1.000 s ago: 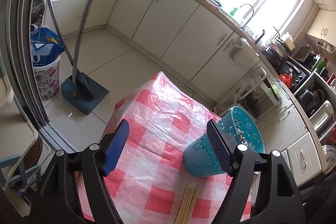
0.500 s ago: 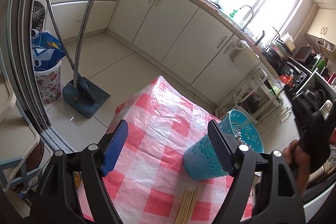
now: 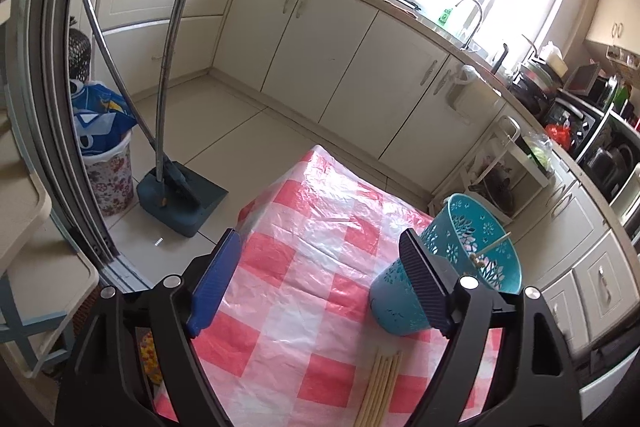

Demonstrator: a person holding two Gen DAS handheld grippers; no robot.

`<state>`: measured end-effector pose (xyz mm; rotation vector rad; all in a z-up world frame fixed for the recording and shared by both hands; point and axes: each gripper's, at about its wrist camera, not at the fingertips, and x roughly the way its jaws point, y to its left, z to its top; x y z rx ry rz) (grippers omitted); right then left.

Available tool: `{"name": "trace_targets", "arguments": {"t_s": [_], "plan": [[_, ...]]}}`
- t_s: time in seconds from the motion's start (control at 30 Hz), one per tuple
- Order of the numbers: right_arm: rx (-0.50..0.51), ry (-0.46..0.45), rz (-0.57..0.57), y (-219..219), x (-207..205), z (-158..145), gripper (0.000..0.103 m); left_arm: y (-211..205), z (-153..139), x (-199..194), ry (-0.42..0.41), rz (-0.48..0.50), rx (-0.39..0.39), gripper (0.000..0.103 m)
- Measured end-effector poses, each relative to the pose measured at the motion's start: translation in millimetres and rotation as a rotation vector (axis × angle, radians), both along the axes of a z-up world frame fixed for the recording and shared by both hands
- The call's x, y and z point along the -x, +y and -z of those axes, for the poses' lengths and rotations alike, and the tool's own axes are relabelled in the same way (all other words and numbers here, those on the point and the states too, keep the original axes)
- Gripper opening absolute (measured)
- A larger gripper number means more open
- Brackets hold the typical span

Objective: Organize utensils
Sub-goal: 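Open the right gripper to drop the stick into the teal basket, then bring both grippers back down to the remaining wooden sticks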

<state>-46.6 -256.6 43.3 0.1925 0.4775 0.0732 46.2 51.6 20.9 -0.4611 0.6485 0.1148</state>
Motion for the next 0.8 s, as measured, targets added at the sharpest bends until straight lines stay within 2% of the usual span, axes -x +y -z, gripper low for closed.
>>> {"name": "trace_targets", "arguments": {"t_s": [0.07,0.13,0.33,0.67,0.8], "plan": [[-0.039,0.134,0.029,-5.0,-8.4,16.5,0.040,-4.6,0.1,4.7,0.001,0.008,-0.046,0.080],[-0.107,0.169,0.008,-9.9,-16.6,23.1,0.040,-9.2,0.0,9.1,0.000,0.019,-0.083,0.080],[-0.063,0.217,-0.042,5.0,-24.3,31.4,0.040,-21.1,-3.8,17.3,-0.021,0.038,-0.187,0.083],[-0.010,0.289,-0.112,26.0,-19.7,47.4,0.042,-20.4,-4.7,16.4,-0.011,0.048,-0.198,0.088],[0.034,0.353,-0.159,38.7,-23.6,59.3,0.042,-22.5,-1.9,15.4,0.002,0.059,-0.215,0.091]]}}
